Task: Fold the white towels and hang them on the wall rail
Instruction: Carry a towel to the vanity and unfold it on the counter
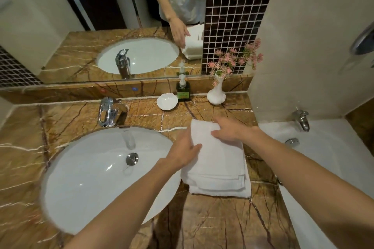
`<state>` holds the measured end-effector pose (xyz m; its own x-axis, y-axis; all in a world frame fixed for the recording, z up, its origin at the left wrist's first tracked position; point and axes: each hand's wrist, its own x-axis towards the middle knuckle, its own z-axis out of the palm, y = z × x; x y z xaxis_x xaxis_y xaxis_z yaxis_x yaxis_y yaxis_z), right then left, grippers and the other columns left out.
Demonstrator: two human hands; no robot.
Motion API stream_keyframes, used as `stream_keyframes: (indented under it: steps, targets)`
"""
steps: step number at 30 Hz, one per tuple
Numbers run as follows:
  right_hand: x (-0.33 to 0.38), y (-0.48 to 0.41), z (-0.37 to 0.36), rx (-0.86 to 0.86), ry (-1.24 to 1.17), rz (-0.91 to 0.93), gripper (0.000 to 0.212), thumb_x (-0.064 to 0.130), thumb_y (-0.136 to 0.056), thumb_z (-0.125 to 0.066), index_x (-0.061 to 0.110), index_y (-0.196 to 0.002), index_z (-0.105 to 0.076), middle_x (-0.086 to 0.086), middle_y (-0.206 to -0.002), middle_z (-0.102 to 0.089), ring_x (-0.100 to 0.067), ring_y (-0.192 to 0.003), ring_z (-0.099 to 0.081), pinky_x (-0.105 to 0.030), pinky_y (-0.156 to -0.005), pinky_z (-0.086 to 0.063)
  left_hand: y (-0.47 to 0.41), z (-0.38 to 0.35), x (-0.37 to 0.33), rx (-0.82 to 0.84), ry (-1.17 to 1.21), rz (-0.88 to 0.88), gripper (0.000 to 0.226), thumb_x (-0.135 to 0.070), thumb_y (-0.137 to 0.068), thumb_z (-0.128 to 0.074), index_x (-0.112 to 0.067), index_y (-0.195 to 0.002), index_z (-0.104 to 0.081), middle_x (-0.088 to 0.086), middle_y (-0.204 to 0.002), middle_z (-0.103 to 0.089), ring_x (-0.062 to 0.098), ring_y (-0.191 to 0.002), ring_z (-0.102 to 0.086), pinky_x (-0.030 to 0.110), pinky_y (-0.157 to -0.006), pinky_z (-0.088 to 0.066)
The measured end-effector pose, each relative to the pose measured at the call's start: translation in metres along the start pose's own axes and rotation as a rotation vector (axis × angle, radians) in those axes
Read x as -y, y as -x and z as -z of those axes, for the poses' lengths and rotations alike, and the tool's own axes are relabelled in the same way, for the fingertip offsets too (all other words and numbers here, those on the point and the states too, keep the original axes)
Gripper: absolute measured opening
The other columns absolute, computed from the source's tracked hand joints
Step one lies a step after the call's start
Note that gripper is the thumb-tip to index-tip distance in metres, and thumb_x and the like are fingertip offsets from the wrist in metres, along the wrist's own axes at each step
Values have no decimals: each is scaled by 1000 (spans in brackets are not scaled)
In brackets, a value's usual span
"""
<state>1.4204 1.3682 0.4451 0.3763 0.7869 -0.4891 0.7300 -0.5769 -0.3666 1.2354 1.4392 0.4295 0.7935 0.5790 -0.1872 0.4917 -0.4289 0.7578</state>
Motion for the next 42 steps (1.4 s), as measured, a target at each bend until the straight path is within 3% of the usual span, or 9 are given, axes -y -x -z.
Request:
stream_keyframes:
  steps: [7, 10, 15, 17, 22, 26, 30, 37, 42]
  targets:
    - [1, 14, 5, -40, -81, 147, 16, 21, -89, -57, 20, -105, -57, -2, -105, -60, -23, -97, -56, -35, -81, -46, -6, 8, -1, 17, 273, 240, 81, -14, -81, -69, -16, -146, -21, 6, -122, -57, 20, -103, -58, 36, -88, -50]
    - [6, 23, 15, -52, -100, 207, 13, 16, -89, -57, 20, -101, -55, 1, -101, -56, -21, -96, -55, -33, -79, -44, -6, 15, -5, -3, 342, 272, 68, -24, -83, -69, -18, -141, -35, 6, -117, -61, 22, -100, -62, 42, -86, -54]
    - [18, 39, 30, -70, -137, 307, 15, 11, -89, -57, 23, -92, -50, 6, -91, -53, -16, -88, -53, -27, -65, -36, 0, 25, -21, -38, 387, 213, 32, -24, -86, -67, -16, -116, -59, 2, -107, -67, 11, -88, -64, 27, -72, -55]
    - [22, 45, 32, -99, -163, 296, 14, 14, -88, -57, 26, -93, -50, 8, -88, -54, -17, -89, -54, -26, -65, -39, 6, 29, -27, -57, 420, 189, 30, -23, -87, -65, -12, -114, -63, 4, -106, -69, 14, -90, -66, 29, -73, -56]
    - [49, 63, 23, -386, -102, 255, 41, 32, -88, -53, 22, -127, -48, -4, -124, -48, -23, -119, -42, -46, -101, -35, 19, 41, -52, -246, 531, 171, 20, -19, -86, -62, -17, -105, -59, 1, -100, -65, 17, -92, -63, 34, -80, -53]
    - [83, 88, 12, -344, -210, 330, 46, 52, -82, -50, 20, -115, -51, 0, -109, -46, -17, -101, -44, -37, -84, -40, 30, 62, -63, -378, 574, 247, 44, -32, -77, -64, -12, -114, -56, 8, -103, -65, 23, -94, -64, 47, -83, -55]
    - [114, 96, 5, -185, -211, 415, 70, 69, -69, -50, 25, -124, -51, 1, -116, -52, -18, -105, -50, -40, -85, -47, 43, 86, -60, -527, 650, 305, 30, -26, -86, -65, -8, -110, -59, 5, -90, -66, 21, -85, -65, 32, -66, -53]
    - [164, 105, -12, -120, -215, 626, 23, 33, -79, -65, 18, -96, -58, 2, -88, -60, -10, -75, -56, -28, -61, -44, 89, 122, -42, -541, 642, 304, 27, -34, -79, -73, -12, -83, -58, 3, -79, -64, 17, -71, -64, 24, -56, -49]
    - [192, 104, -22, -34, -339, 581, 24, 15, -79, -56, 14, -101, -65, -5, -95, -70, -20, -84, -66, -42, -75, -55, 118, 149, -9, -487, 629, 342, 51, -27, -76, -77, -6, -114, -51, 8, -103, -64, 21, -86, -67, 30, -61, -55]
